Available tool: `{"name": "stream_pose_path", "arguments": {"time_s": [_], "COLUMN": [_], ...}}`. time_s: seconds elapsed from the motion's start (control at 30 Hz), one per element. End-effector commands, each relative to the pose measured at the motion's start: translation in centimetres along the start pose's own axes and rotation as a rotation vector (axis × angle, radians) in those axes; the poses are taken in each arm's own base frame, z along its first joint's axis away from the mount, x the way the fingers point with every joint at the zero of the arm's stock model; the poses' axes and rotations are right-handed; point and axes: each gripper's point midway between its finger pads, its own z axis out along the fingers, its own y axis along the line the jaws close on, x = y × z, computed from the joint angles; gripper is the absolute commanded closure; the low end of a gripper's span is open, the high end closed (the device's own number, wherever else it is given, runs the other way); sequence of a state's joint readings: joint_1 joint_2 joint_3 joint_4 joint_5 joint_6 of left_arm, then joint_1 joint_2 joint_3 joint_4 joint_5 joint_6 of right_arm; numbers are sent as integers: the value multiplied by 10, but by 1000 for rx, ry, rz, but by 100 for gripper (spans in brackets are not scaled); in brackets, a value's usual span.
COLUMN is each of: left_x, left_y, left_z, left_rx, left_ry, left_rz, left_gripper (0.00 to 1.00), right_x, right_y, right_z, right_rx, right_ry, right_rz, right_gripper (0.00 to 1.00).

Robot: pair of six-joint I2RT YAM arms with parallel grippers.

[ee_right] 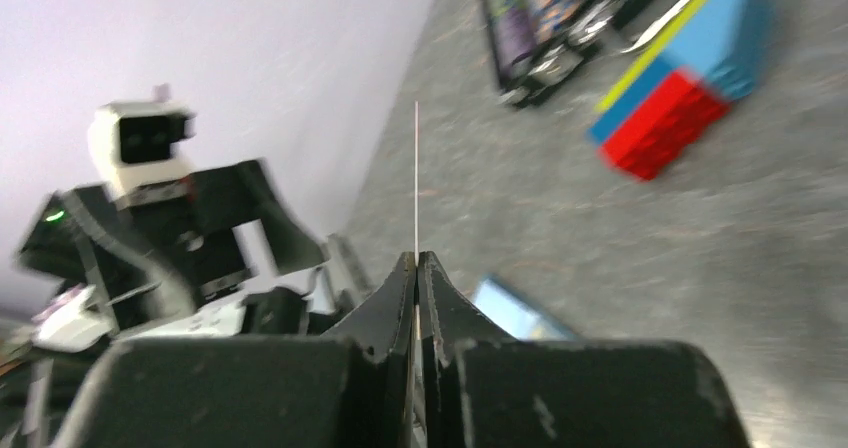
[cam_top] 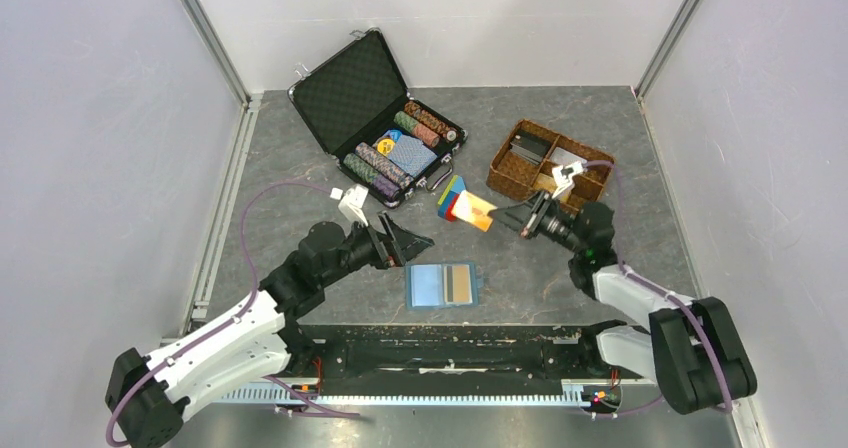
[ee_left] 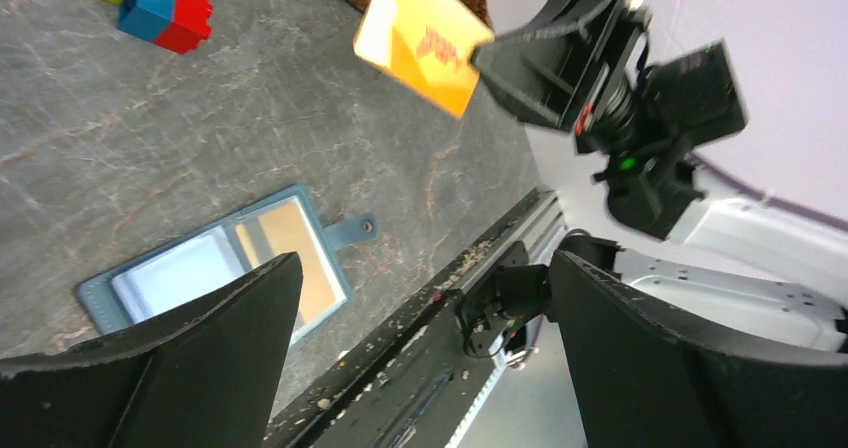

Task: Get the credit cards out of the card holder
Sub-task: Place the credit card in the storage box.

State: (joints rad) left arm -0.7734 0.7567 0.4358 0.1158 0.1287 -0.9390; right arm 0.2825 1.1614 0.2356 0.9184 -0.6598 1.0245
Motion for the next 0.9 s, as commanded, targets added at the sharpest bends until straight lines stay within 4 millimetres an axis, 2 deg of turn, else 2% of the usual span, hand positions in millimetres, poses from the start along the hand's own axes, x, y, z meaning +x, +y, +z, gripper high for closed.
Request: {"name": "stream_pose_path", "arguments": {"time_s": [0.0, 0.1, 0.23, 0.3, 0.5, 0.67, 0.87], "left_x": [-14, -20, -27, -25, -30, -35, -28], "left_y": [6, 6, 23, 20, 5, 14, 23], "left_z": [-9, -13, -18, -19, -29, -35, -31], "left_rx": [-85, -113, -239, -239, -258, -314, -329], "left_ry": [1, 12, 7, 44, 155, 196, 240], "left_rz": [189, 278, 295, 307, 421, 528, 540], "left_gripper": [0, 0, 0, 0, 0, 0, 0], "right_x": [-38, -76, -126, -143, -162, -165, -176], "right_y": [-37, -65, -82, -93, -114, -126, -134], "right_z": [-11, -33, -65, -79, -97, -100, -102], "right_rx": [197, 349, 427, 495, 580, 616, 657], "right_ry": [53, 21, -64, -75, -105, -76, -99], "right_rz": [-148, -175, -149, -140, -80, -46, -43], "right_gripper": [100, 100, 100, 100, 100, 100, 100]}}
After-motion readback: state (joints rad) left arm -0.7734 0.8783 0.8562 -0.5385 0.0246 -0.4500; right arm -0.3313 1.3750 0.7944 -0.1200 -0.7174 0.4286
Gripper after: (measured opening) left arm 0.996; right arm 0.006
